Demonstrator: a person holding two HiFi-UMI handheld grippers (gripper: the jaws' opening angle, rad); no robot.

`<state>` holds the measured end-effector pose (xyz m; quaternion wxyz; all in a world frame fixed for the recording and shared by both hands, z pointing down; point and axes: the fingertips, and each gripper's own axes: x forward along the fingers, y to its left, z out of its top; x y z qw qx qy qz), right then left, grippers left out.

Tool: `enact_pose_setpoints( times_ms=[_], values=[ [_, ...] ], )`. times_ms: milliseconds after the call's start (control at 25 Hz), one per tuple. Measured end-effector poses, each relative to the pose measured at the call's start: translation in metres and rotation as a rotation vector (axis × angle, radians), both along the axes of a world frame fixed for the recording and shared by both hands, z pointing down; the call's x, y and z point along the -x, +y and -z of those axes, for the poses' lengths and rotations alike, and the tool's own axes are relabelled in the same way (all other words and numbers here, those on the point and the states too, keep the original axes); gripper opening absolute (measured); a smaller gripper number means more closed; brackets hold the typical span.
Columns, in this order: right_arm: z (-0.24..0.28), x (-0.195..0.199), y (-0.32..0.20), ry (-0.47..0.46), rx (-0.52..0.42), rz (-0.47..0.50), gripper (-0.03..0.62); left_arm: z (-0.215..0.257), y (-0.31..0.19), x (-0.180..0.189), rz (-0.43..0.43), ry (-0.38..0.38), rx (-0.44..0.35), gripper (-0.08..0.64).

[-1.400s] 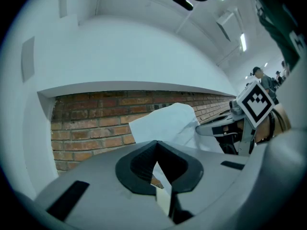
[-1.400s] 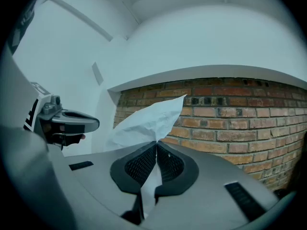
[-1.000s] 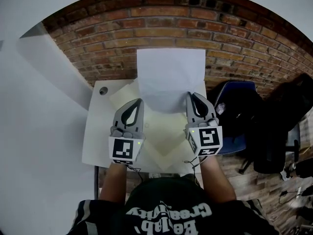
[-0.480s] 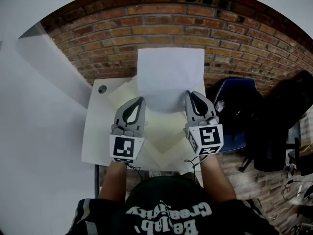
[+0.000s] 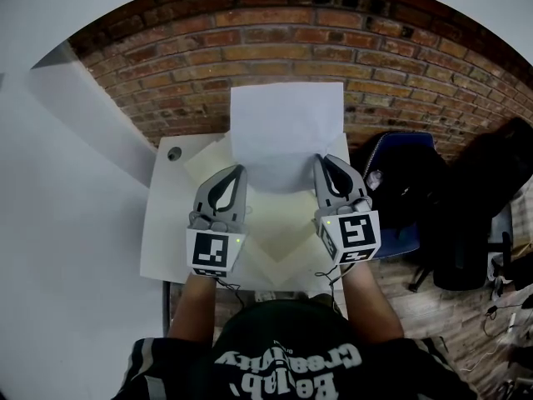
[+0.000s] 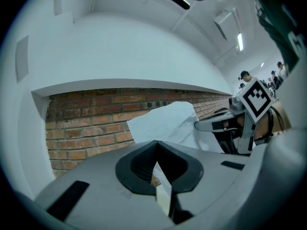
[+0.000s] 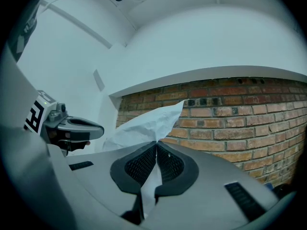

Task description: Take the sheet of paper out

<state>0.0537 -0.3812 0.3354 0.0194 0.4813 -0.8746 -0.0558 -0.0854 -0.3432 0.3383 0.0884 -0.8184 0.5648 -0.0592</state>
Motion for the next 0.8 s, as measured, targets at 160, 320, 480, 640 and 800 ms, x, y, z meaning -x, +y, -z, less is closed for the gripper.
enact_pose_setpoints(
  times_ms=[160, 320, 480, 640, 800],
  values=[
    [0.0001, 0.0033, -0.0002, 0.007, -0.001, 0.012, -0.005, 0.0001, -0.0017, -0.0008, -0.007, -0.008, 0.001, 0.0],
    [0.0023, 0.0065, 0.0007, 0.01, -0.005, 0.022, -0.005, 0.0021, -0.0019, -0.0006, -0.01, -0.013, 0.003, 0.0],
    [0.004, 0.0074, 0.0012, 0.016, -0.009, 0.027, -0.005, 0.0024, -0.0018, -0.001, -0.015, -0.019, 0.0, 0.0],
    [0.0047, 0.0076, 0.0013, 0.02, -0.012, 0.033, -0.005, 0.0014, -0.0022, -0.0003, -0.015, -0.018, 0.009, 0.0],
    [0.0083, 0.0096, 0.0043, 0.046, -0.028, 0.041, -0.005, 0.001, -0.0015, -0.0011, -0.017, -0.027, 0.007, 0.0]
  ],
)
